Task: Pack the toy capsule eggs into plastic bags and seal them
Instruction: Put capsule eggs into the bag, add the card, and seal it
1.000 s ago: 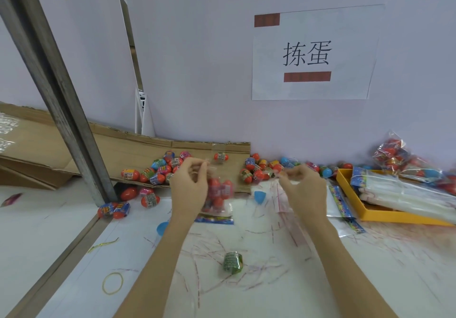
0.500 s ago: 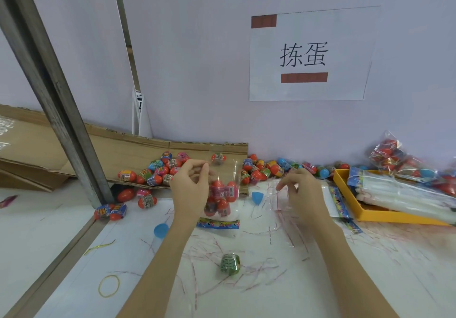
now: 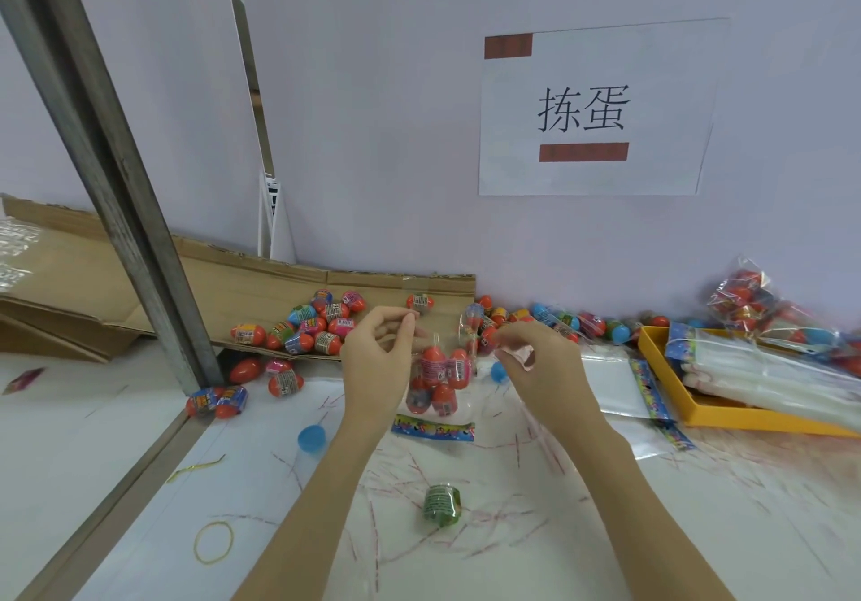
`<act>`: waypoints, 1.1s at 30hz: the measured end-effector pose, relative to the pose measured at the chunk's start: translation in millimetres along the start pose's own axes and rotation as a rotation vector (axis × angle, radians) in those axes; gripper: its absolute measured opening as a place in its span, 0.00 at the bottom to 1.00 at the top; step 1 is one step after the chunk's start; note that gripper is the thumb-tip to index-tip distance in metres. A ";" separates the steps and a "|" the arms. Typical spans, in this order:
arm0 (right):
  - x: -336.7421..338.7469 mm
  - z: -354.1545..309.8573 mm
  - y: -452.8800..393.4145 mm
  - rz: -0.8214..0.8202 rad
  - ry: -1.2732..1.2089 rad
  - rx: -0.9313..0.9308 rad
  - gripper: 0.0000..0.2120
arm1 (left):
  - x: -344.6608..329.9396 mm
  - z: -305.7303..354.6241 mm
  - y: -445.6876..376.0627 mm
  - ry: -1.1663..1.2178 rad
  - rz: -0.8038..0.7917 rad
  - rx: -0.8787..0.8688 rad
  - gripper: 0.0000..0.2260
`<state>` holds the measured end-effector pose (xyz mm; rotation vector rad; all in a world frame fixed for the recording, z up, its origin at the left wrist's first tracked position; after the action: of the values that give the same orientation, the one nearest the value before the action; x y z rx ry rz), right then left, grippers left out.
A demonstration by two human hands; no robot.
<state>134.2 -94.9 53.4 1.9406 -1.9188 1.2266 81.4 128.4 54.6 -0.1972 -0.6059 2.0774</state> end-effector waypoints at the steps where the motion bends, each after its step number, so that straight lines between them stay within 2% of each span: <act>1: -0.8 -3.6 0.5 0.010 0.009 0.029 0.09 | -0.1 -1.0 -0.1 0.002 0.003 0.005 0.04; 3: -4.0 -10.3 2.6 -0.008 -0.063 0.048 0.10 | -2.2 -3.7 0.9 0.020 0.000 0.023 0.04; 5: -7.6 -10.9 2.5 -0.056 -0.260 -0.014 0.11 | -5.8 -7.0 2.3 0.057 -0.014 0.051 0.04; 8: -9.8 -10.0 1.2 -0.044 -0.417 -0.069 0.04 | -11.8 -12.8 4.3 0.105 -0.048 0.094 0.04; 11: -10.0 -0.1 0.1 -0.004 -0.380 -0.113 0.07 | -17.0 -18.6 4.0 0.137 -0.108 0.130 0.04; 15: -13.0 13.8 1.7 -0.036 -0.466 -0.188 0.08 | -25.9 -27.1 4.9 0.233 -0.242 0.225 0.05; 24: -13.0 23.4 0.9 -0.042 -0.536 -0.289 0.05 | -14.6 -39.4 0.5 0.256 -0.212 0.287 0.07; 33: -8.0 19.7 0.8 -0.077 -0.580 -0.257 0.06 | -4.8 -42.5 -6.0 0.245 -0.251 0.268 0.07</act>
<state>143.2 -101.1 35.2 2.3630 -2.0789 0.3808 104.1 141.7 20.3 -0.2053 -0.1898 1.8327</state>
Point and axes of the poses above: each hand's wrist, its own y-axis away from the middle knuckle, its own x-axis out of the back of the hand, z = x × y, the point moved 9 cm from there along -y, towards the middle knuckle, and after that the axes turned 5 degrees about -x, right-handed, at the moved point
